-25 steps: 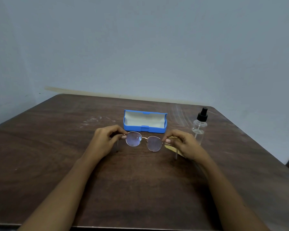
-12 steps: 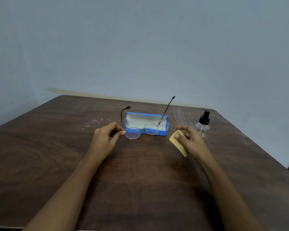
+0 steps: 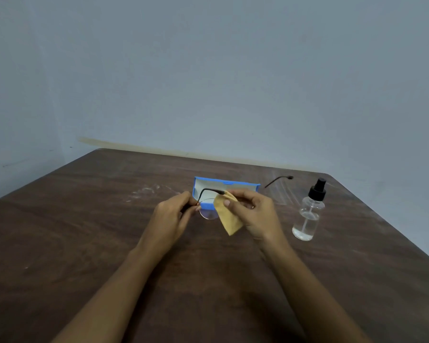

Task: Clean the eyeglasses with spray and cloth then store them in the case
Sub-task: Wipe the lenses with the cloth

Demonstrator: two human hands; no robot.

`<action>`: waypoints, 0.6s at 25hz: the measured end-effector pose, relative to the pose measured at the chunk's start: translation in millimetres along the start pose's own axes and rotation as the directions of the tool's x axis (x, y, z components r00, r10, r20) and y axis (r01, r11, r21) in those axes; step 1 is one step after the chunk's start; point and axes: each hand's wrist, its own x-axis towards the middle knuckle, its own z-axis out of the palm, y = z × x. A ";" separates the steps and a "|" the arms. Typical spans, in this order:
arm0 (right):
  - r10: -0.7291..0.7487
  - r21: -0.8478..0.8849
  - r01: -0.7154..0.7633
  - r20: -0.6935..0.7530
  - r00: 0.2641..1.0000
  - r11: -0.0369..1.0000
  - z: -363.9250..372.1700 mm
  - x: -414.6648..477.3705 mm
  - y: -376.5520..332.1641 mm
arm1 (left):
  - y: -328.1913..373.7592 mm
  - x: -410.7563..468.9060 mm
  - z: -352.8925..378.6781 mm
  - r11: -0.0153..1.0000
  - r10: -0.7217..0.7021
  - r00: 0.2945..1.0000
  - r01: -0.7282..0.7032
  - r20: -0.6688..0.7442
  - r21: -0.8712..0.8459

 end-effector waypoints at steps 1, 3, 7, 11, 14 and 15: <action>-0.079 -0.142 0.069 -0.070 0.994 0.987 5.9 1.5 -1.9 | -0.1 0.6 0.2 1.000 0.001 1.000 -0.001 0.008 -0.008; -0.290 -0.425 0.217 -0.114 0.950 0.879 17.0 -1.2 -1.1 | 0.5 1.4 1.9 1.000 0.004 1.000 -0.004 0.017 -0.017; -0.334 -0.747 0.311 0.126 0.934 0.588 34.7 -13.1 12.4 | 2.4 3.2 2.8 1.000 0.020 1.000 -0.020 0.018 -0.008; -0.291 -0.799 0.251 0.100 0.952 0.546 35.6 -17.7 13.5 | 4.1 2.6 1.4 1.000 0.029 0.999 -0.029 0.023 -0.002; -0.229 -0.763 0.237 0.119 0.966 0.602 37.4 -18.7 14.4 | 3.4 3.2 1.9 1.000 0.016 0.999 -0.016 0.036 -0.002; -0.206 -0.770 0.220 0.117 0.971 0.598 38.2 -17.6 15.1 | 3.1 3.2 2.5 1.000 0.013 0.999 -0.013 0.045 0.003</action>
